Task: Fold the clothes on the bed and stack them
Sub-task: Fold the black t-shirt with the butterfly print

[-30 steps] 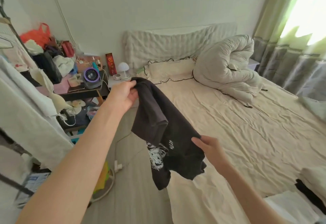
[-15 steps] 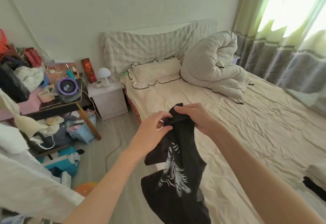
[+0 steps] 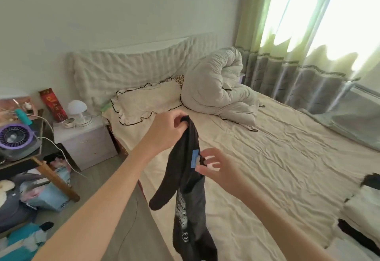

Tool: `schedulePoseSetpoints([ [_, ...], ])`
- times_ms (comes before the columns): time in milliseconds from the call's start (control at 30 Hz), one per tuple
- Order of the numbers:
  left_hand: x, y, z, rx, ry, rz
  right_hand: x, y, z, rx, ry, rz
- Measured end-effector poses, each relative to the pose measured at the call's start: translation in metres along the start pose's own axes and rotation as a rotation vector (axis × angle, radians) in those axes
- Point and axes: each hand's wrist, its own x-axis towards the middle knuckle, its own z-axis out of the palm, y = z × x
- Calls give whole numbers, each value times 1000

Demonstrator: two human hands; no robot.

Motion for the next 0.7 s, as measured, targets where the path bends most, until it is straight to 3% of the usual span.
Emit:
schedulePoseSetpoints([
  [167, 43, 0, -4, -188, -89, 23, 19, 27, 20, -247, -88, 27],
  [267, 65, -14, -17, -216, -87, 55, 37, 32, 24, -482, -2, 32],
  [400, 95, -42, -32, -288, -83, 18, 60, 28, 36, -572, 28, 62],
  [567, 119, -64, -26, -372, -96, 7, 73, 28, 66, -533, -18, 27],
  [700, 132, -80, -28, -420, -48, -37, 75, 30, 33, -356, 226, 27],
])
